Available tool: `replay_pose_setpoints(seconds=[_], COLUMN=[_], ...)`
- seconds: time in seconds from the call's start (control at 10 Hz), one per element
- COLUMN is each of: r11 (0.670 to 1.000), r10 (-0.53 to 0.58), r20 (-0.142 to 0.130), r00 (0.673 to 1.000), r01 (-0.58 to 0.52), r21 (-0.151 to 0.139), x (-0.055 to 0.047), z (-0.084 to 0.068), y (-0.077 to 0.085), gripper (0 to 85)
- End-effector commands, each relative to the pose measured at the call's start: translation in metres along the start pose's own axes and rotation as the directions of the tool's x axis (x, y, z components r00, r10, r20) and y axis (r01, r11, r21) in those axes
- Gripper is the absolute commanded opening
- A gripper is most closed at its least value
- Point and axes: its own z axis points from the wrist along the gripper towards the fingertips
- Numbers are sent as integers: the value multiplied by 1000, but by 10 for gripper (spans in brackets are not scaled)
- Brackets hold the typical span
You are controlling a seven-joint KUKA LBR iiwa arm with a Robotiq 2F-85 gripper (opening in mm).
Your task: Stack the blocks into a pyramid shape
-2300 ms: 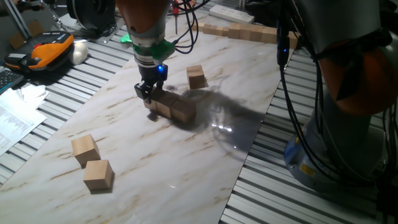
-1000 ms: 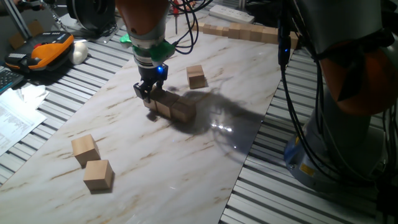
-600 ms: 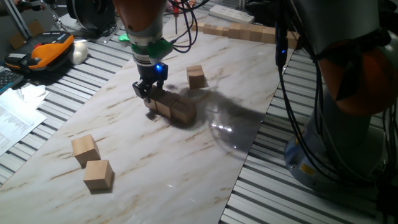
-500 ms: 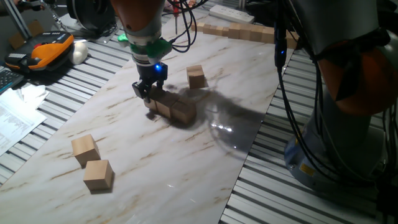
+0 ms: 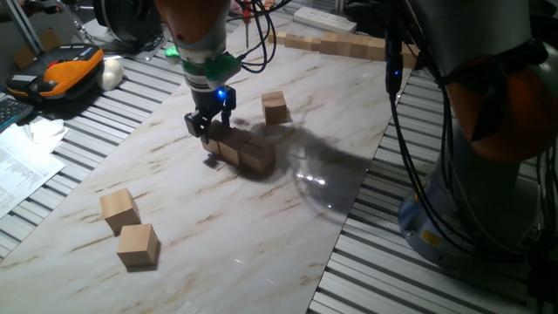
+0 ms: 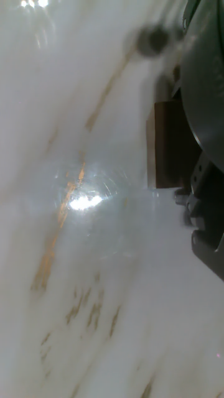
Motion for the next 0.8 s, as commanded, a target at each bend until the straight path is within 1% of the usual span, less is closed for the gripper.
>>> replay_pose_setpoints(seconds=[0.0,0.1,0.2,0.3,0.4,0.5,0.6,0.7], r11=[1000,1000,1000,999,999,999,997,992], r10=[0,3,14,27,29,43,73,112], r20=[-1,0,1,-1,-24,-38,-60,-77], r00=[1000,1000,1000,1000,999,998,996,991], r01=[0,-3,-14,-27,-29,-43,-74,-116], r21=[6,13,25,28,20,10,-25,-46], x=[-1,-3,-4,-6,-7,-7,-7,-8], z=[-8,-17,-26,-42,-55,-66,-71,-72], y=[-1,-1,2,8,15,22,27,30], gripper=[680,680,680,680,510,340,340,170])
